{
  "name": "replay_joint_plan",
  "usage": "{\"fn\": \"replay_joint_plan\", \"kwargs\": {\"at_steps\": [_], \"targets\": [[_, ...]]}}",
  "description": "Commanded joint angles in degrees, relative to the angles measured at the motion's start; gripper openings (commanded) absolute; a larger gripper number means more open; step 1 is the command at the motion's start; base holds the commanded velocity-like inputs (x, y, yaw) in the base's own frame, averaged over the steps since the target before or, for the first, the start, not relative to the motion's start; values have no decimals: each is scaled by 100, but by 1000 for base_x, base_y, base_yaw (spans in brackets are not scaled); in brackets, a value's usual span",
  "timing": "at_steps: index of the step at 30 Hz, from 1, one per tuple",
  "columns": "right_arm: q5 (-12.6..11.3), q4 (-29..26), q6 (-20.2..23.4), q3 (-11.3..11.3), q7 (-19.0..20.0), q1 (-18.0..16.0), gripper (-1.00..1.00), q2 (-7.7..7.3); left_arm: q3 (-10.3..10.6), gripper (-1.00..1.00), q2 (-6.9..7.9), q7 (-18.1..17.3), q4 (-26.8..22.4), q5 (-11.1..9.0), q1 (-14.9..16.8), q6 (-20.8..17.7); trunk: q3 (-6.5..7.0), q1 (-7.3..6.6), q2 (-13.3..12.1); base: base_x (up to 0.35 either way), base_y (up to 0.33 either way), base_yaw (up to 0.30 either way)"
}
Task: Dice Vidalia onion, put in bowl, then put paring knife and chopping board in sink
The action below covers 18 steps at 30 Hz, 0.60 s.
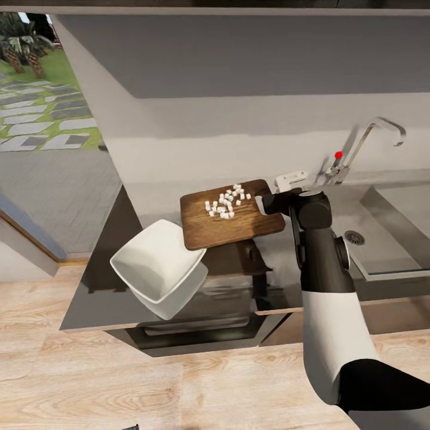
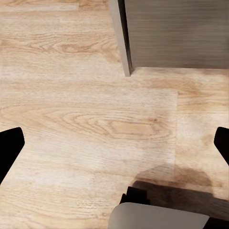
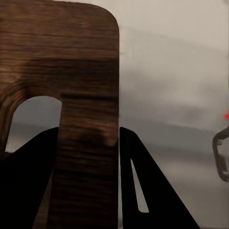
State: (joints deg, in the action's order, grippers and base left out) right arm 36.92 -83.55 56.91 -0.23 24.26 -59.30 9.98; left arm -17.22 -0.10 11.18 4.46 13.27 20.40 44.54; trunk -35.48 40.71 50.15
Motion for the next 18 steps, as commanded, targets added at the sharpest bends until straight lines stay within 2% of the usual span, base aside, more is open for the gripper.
{"fn": "replay_joint_plan", "kwargs": {"at_steps": [1, 6, 9, 11, 18], "targets": [[77, -4, 13, 19, 52, -4, -100, 2, -30, 100, 2, 42, 20, 62, 8, 29, -5, 1, 4, 0, 0, 0], [79, -3, -2, 98, 52, -8, -100, 2, -31, 100, 2, 42, 20, 62, 8, 29, -5, 1, 4, 0, 0, 0], [72, -3, -5, 420, 52, -10, -100, 2, -28, 100, 2, 42, 20, 62, 8, 29, -5, 1, 4, 0, 0, 0], [71, -3, -5, 508, 52, -10, -100, 2, -31, 100, 2, 42, 20, 62, 8, 29, -5, 1, 4, 0, 0, 0], [63, -3, -5, 549, 52, -13, -100, 2, -28, 100, 2, 42, 20, 62, 8, 29, -5, 1, 4, 0, 0, 0]]}}
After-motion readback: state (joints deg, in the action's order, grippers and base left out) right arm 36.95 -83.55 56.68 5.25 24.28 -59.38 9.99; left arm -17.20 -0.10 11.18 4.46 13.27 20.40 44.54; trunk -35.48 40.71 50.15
